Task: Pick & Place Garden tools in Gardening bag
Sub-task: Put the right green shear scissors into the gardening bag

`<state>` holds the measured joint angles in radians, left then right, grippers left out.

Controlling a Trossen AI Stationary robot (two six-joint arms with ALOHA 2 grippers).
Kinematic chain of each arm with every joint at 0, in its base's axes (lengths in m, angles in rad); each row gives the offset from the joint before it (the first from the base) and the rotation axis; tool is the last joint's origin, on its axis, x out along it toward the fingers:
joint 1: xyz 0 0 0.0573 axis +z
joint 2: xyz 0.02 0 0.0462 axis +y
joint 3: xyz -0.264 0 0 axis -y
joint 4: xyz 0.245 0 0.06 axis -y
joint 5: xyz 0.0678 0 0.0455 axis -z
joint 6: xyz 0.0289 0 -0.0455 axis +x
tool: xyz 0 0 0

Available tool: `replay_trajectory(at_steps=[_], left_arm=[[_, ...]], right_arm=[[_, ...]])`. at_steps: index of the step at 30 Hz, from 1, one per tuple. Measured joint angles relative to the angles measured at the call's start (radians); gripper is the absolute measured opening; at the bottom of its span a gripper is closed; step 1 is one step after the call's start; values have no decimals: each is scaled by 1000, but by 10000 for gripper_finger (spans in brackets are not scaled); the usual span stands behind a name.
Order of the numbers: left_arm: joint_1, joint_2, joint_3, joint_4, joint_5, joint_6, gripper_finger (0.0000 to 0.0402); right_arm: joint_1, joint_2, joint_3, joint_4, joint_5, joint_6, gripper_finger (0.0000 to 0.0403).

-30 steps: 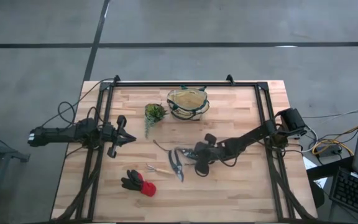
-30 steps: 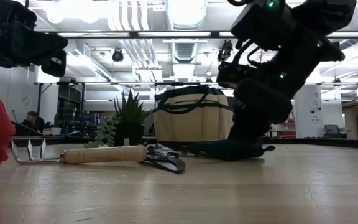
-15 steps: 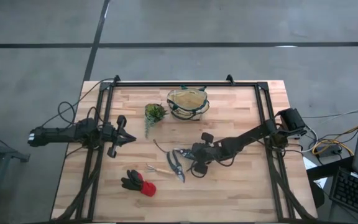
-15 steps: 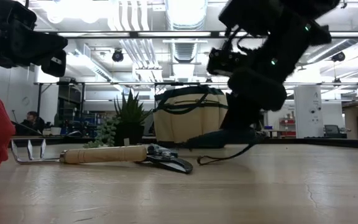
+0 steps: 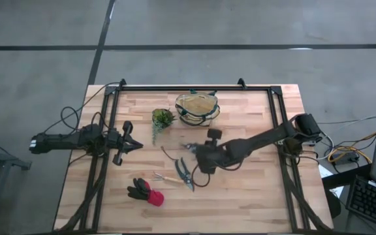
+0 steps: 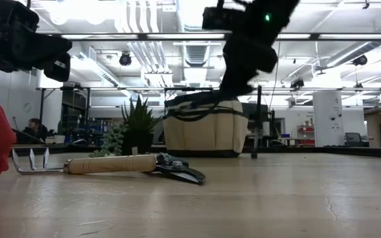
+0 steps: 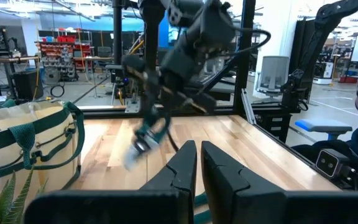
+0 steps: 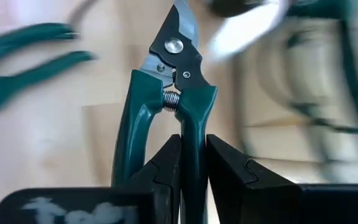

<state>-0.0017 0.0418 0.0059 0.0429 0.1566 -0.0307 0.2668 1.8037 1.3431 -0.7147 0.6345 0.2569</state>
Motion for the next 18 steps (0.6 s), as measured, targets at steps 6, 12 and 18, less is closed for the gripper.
replay_trajectory(at_steps=[6, 12, 18], left_arm=[[0, 0, 0, 0, 0, 0, 28], [0, 0, 0, 0, 0, 0, 28], [0, 0, 0, 0, 0, 0, 28]], right_arm=[[-12, -35, 99, -150, 111, -45, 56], [-50, -110, 126, -163, 127, -103, 56], [-95, -174, 125, -172, 127, -143, 56]])
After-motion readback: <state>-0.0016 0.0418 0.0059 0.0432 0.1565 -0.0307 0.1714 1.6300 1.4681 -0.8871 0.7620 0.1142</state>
